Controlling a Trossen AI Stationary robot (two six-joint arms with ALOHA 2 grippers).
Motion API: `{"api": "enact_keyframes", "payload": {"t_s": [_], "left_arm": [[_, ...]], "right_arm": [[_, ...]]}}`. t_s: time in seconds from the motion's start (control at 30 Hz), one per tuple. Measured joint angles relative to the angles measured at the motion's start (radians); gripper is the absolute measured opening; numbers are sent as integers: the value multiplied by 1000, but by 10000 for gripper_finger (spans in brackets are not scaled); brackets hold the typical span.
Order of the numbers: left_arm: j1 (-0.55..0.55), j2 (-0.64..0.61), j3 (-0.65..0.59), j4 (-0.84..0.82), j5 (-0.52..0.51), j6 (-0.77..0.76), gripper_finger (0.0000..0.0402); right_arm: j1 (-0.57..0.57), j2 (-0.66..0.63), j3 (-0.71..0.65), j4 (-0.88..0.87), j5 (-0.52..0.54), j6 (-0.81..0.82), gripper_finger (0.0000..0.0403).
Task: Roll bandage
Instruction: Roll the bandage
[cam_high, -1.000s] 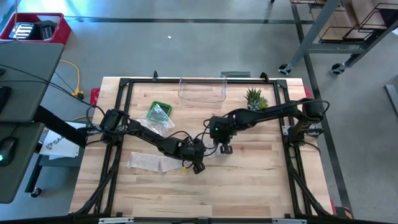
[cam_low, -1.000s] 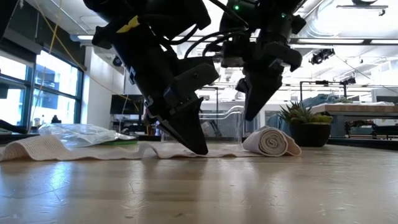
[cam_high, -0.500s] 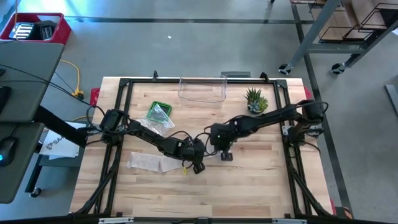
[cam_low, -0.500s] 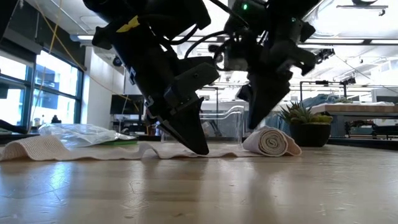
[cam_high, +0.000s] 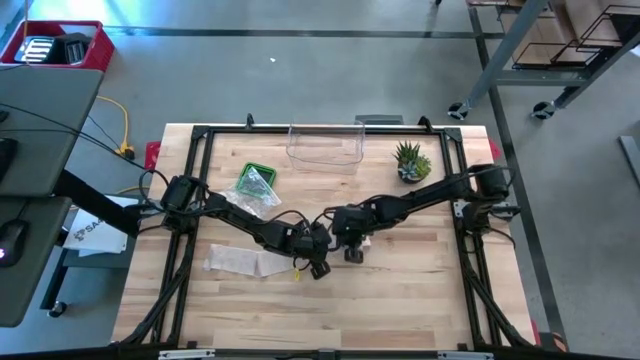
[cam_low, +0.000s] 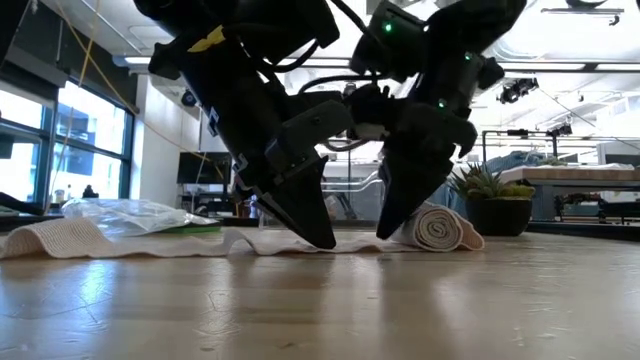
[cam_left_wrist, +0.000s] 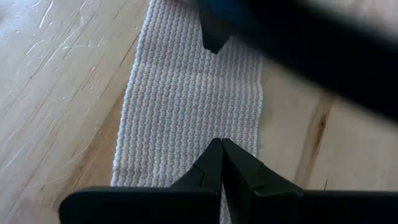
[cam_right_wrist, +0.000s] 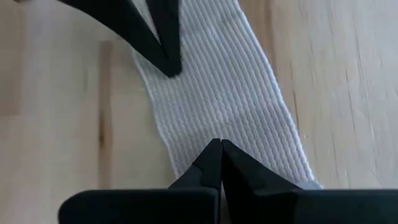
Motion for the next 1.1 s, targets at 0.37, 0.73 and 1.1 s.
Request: {"api": "enact_keyframes", "payload": {"t_s": [0.37,0.73,1.1], "left_arm": [[-1,0,0,1,-1,-7,0],[-1,0,0,1,-2,-10,0],[-1,0,0,1,-3,-10,0]], "right_arm": [[-49,-23,1,-171,-31,-64,0],[-90,-68,1,-287,-44,-153,0],[-103,-75,1,-276,-57,-154,0]]}}
